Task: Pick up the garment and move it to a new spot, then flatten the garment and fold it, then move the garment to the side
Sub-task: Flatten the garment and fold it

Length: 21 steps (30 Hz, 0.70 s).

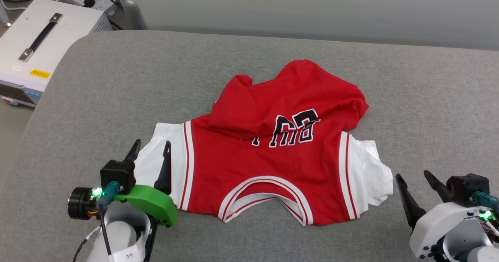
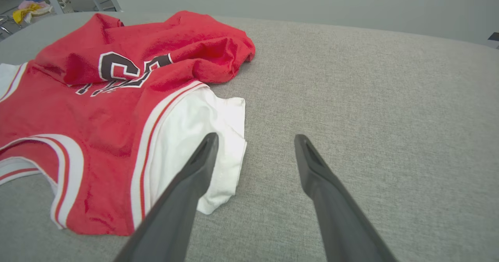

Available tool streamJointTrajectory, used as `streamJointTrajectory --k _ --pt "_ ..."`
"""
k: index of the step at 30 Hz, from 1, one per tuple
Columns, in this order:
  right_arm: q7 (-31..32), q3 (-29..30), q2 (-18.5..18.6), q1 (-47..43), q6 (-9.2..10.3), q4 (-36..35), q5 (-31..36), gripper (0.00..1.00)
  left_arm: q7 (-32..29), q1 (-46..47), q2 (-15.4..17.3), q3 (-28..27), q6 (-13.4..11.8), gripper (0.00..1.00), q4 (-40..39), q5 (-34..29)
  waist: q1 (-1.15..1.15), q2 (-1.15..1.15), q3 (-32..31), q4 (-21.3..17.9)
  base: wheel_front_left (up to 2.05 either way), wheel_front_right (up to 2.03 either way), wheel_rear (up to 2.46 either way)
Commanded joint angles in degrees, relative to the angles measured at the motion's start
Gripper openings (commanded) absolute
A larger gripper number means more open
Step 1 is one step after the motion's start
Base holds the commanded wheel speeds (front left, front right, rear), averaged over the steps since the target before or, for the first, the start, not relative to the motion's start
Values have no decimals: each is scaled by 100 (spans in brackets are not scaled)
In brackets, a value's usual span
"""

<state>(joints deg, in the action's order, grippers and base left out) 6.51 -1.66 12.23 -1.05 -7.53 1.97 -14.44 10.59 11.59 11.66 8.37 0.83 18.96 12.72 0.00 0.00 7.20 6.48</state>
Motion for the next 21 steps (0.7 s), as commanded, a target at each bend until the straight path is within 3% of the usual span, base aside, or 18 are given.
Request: streamJointTrajectory --k 1,9,18,21 --pt "275 -73 137 -4 4 -60 -79 100 132 40 -62 65 66 100 -103 -41 0 0 -87 173 0 0 0" --pt "2396 -373 706 408 4 -165 -464 100 375 -142 -236 359 169 100 -568 -146 0 0 -83 512 0 0 0" --pt "4400 -73 598 994 4 28 -559 100 410 -100 -279 495 195 100 -657 -166 0 0 147 885 0 0 0" --pt "4687 11 560 1104 4 189 -455 100 417 -63 -294 503 183 100 -663 -160 0 0 241 986 0 0 0"
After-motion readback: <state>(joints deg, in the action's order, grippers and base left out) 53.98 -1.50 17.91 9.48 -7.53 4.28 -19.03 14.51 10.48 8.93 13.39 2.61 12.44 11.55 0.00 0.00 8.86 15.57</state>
